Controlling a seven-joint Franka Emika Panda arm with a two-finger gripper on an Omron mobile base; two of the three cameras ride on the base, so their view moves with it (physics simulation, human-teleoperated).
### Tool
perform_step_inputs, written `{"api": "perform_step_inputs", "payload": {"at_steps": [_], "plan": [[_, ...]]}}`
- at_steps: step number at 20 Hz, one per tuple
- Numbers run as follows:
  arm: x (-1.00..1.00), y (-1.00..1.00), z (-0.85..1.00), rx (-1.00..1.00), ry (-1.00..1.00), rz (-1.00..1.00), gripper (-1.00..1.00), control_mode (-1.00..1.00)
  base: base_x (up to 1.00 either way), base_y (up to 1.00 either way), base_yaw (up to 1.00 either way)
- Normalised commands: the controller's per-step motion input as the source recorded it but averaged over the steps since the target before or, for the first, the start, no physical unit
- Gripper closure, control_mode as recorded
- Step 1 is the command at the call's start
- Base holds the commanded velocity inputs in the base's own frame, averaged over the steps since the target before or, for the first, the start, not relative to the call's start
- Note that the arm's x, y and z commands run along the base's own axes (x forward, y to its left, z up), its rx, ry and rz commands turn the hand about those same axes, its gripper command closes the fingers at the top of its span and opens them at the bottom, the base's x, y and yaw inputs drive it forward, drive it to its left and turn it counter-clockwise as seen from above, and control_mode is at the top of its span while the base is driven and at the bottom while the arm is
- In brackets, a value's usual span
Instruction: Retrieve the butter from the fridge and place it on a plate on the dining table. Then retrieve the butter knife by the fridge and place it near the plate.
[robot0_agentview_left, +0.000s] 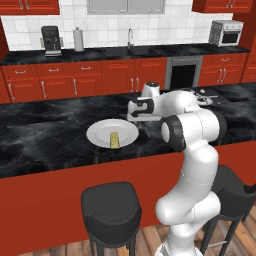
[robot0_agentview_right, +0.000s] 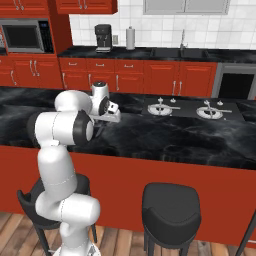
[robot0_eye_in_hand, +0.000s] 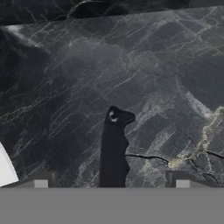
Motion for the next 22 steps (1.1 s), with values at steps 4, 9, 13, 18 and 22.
{"api": "perform_step_inputs", "payload": {"at_steps": [4,9,13,18,22], "plan": [[0.00,-0.17,0.07,0.00,0.00,0.00,-1.00,-1.00,0.00,0.00,0.00],[-0.15,-0.06,0.30,0.00,0.01,0.00,-1.00,-1.00,0.00,0.00,0.00],[-0.39,0.00,0.45,0.00,0.00,0.00,-1.00,-1.00,0.00,0.00,0.00],[-0.86,0.00,0.50,0.00,0.00,0.00,-1.00,-1.00,0.00,0.00,0.00],[-0.99,0.00,0.36,-0.01,0.00,0.02,-1.00,-1.00,0.00,0.00,0.00]]}}
